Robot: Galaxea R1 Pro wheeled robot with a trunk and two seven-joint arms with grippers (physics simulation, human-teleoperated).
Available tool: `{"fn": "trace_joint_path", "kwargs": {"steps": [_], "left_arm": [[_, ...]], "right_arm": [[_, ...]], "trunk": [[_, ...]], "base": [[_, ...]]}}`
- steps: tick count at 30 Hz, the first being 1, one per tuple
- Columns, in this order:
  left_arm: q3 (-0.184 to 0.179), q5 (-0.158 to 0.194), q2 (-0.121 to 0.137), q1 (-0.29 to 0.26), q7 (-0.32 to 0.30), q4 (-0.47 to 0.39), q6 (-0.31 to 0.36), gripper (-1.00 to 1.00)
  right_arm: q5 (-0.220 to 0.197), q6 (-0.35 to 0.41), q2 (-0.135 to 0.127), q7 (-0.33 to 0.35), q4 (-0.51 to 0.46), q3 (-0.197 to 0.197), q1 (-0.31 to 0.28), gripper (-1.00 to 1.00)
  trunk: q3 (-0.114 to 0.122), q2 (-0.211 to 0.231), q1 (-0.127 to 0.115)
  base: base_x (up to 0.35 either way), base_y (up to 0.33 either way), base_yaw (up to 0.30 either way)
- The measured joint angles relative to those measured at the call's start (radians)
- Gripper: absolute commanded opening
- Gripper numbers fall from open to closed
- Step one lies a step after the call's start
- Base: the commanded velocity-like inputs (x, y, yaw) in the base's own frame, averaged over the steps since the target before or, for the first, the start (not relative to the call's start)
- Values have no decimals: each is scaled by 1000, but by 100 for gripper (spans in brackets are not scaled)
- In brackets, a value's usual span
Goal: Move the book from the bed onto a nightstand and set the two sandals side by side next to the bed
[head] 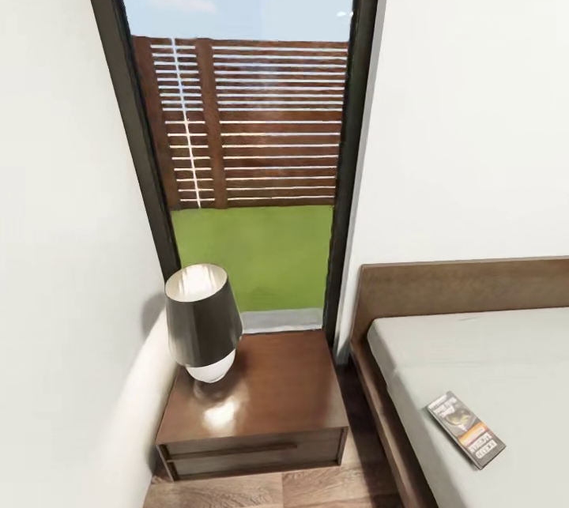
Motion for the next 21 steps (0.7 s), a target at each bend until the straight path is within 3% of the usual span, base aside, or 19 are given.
{"fn": "trace_joint_path", "kwargs": {"steps": [11, 21], "left_arm": [[0, 0, 0, 0, 0, 0, 0, 100], [0, 0, 0, 0, 0, 0, 0, 100]], "right_arm": [[0, 0, 0, 1, 0, 0, 0, 100], [0, 0, 0, 1, 0, 0, 0, 100]], "trunk": [[0, 0, 0], [0, 0, 0]], "base": [[91, 0, 0], [304, 0, 0]]}}
